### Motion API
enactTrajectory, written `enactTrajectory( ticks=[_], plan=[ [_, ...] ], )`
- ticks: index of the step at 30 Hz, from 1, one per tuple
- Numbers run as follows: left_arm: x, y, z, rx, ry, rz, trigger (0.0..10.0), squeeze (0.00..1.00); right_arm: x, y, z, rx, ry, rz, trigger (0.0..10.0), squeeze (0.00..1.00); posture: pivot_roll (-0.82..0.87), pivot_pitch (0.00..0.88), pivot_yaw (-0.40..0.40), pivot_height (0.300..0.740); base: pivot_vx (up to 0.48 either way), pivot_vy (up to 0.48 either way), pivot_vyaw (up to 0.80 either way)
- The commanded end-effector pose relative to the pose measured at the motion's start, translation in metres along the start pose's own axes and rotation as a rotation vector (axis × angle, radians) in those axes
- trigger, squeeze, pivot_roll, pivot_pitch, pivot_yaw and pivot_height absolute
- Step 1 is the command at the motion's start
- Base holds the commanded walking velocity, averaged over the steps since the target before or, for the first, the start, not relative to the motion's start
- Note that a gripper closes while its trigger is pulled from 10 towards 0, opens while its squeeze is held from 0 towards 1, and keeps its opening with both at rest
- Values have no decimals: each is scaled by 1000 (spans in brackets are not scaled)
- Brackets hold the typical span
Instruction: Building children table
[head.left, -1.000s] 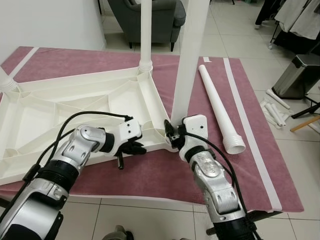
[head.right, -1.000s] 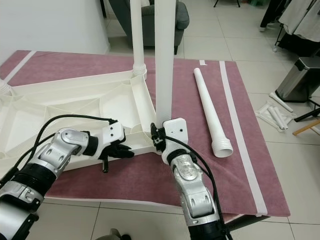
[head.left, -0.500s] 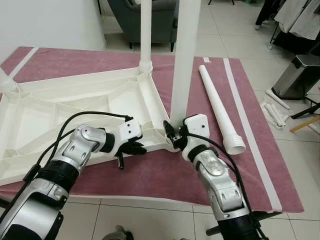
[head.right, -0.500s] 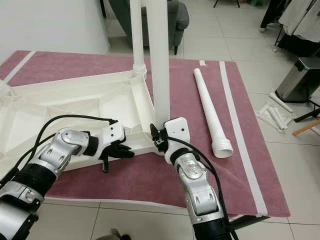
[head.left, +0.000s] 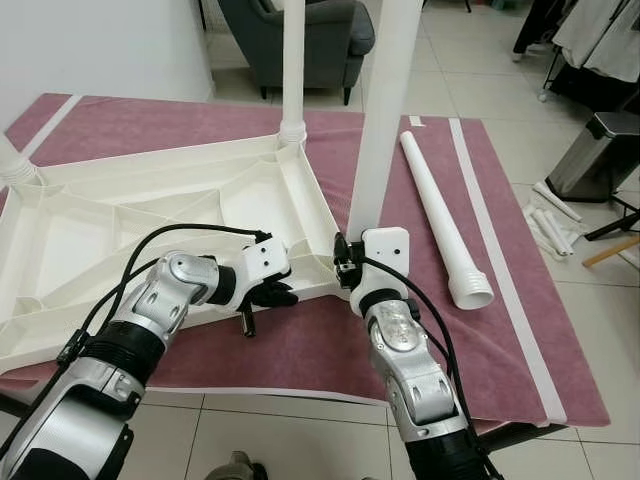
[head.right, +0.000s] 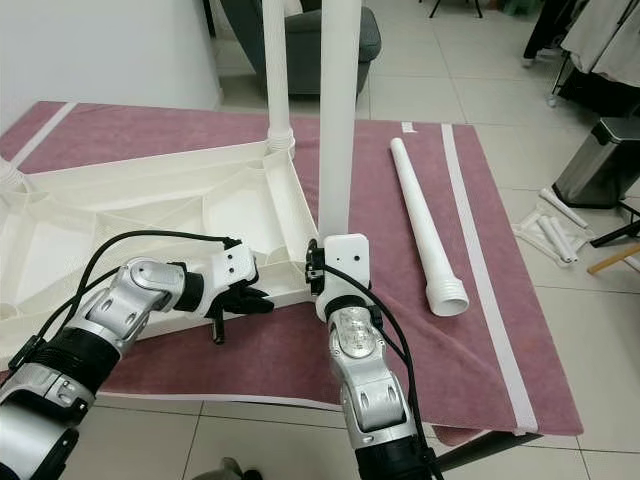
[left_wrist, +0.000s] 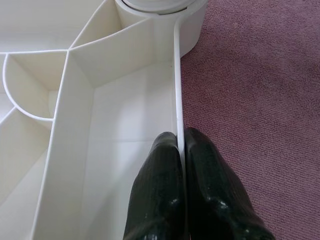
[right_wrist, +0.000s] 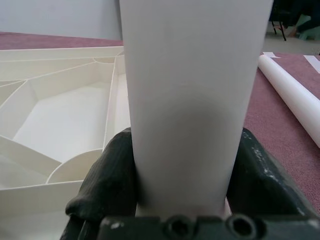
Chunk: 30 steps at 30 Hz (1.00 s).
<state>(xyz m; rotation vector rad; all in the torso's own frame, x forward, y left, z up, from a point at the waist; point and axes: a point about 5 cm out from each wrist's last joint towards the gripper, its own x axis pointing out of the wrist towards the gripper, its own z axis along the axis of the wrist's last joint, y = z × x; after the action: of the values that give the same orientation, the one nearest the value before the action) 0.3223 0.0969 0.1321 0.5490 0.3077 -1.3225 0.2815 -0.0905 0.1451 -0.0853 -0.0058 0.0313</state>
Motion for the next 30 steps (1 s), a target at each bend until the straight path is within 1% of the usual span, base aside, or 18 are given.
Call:
enactTrajectory(
  ticks=[1,2,5,6,8,9,10,11,12,13,14,18,22,23,24,30],
  plan=[
    [-10,7,2,-10,-59,66,0,0,-11,-25,-60,-44,293,-192,6353,0,89,60,39,740,0,0,0],
    [-11,8,2,-10,-58,68,0,0,-11,-25,-58,-44,283,-194,10000,0,89,60,39,740,0,0,0],
    [-11,8,2,-9,-57,73,0,0,-10,-23,-56,-29,268,-182,10000,0,90,61,40,740,0,0,0],
    [-11,8,2,-9,-55,74,0,0,-9,-22,-54,-13,256,-167,10000,1000,90,61,40,740,0,0,0],
    [-11,8,2,-10,-54,76,0,0,-8,-21,-51,-4,237,-156,10000,1000,89,62,42,740,0,0,0],
    [-11,8,1,-10,-54,77,0,0,-6,-19,-46,8,204,-130,10000,1000,89,62,42,740,0,0,0],
    [-11,8,1,-10,-54,77,0,0,-6,-19,-46,8,204,-130,10000,1000,89,62,42,740,0,0,0],
    [-11,8,1,-11,-53,77,0,0,-5,-17,-42,19,181,-103,10000,898,90,62,42,740,0,0,0],
    [-11,8,1,-11,-53,77,0,0,-5,-16,-39,28,163,-80,10000,486,90,62,42,740,0,0,0],
    [-11,8,1,-11,-53,77,0,0,-5,-16,-39,28,163,-80,10000,486,90,62,42,740,0,0,0],
    [-11,8,1,-11,-53,77,0,0,-4,-14,-35,38,138,-45,10000,0,88,62,42,740,0,0,0],
    [-11,9,2,-12,-54,78,0,0,-3,-8,-18,53,28,68,10000,0,89,61,42,740,0,0,0],
    [-11,9,1,-12,-53,79,0,0,-2,-8,-15,45,13,82,10000,0,89,61,42,740,0,0,0],
    [-11,9,1,-12,-53,79,0,0,-1,-9,-15,40,6,84,4510,0,91,62,42,740,0,0,0],
    [-11,9,1,-12,-53,80,0,0,-1,-10,-15,31,6,78,0,0,91,62,42,740,0,0,0],
    [-11,9,1,-13,-53,82,0,0,0,-13,-19,34,17,73,0,0,93,62,42,740,0,0,0]
  ],
)
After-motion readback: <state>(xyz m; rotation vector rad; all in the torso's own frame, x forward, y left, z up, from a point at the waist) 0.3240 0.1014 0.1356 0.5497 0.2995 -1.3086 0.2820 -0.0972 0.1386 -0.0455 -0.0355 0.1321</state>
